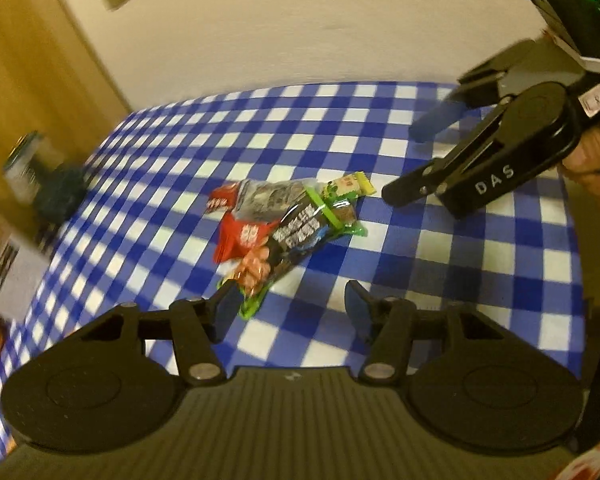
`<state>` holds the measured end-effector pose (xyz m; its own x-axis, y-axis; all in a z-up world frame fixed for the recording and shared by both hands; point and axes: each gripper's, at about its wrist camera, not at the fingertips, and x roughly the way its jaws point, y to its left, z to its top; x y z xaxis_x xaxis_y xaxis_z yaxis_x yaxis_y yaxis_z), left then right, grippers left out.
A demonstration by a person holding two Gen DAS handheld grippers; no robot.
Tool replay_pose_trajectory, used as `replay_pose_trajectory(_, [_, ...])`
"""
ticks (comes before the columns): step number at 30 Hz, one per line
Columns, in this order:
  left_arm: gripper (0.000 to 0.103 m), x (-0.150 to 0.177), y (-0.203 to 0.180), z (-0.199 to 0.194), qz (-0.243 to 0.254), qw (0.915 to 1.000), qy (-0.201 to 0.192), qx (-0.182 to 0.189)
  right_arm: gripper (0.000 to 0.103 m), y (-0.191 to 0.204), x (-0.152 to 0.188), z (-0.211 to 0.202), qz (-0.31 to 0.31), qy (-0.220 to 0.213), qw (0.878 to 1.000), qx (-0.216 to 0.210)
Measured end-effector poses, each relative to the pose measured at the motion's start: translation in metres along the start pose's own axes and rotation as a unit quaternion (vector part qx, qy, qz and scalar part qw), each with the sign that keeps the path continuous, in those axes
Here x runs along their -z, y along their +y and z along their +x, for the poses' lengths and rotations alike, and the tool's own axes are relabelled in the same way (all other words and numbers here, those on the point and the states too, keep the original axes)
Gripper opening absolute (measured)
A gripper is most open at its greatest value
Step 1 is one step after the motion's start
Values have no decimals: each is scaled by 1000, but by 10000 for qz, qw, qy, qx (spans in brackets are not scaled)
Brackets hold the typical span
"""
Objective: Organize snacks
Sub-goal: 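Move both tools back toward the snack pile, then grasp the green-trimmed sausage snack bag with the left tool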
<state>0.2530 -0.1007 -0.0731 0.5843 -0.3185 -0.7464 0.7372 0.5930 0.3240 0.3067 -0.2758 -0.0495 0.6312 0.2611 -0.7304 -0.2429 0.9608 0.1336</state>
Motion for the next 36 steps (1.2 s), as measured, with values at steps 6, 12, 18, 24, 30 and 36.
replay_pose_trajectory(6, [56, -9, 7, 31, 520, 9986, -3, 74, 72, 1, 0, 11, -160, 131, 9997, 136])
replay_pose_trajectory(12, [55, -21, 14, 55, 819, 9962, 101, 288, 72, 3, 0, 20, -197, 214, 9993, 245])
replay_pose_trajectory(18, [42, -22, 15, 71, 1067, 9929, 296, 428, 72, 0, -1, 26, -90, 266, 9992, 268])
replay_pose_trajectory(24, [35, -20, 17, 75, 960, 9931, 457, 500, 72, -8, 0, 29, 146, 329, 9990, 250])
replay_pose_trajectory(30, [33, -19, 29, 68, -305, 9928, 979, 622, 72, -8, 1, 27, 307, 306, 9990, 135])
replay_pose_trajectory(36, [33, -3, 42, 56, -1809, 9710, 1323, 834, 72, -1, 0, 23, 298, 188, 9994, -39])
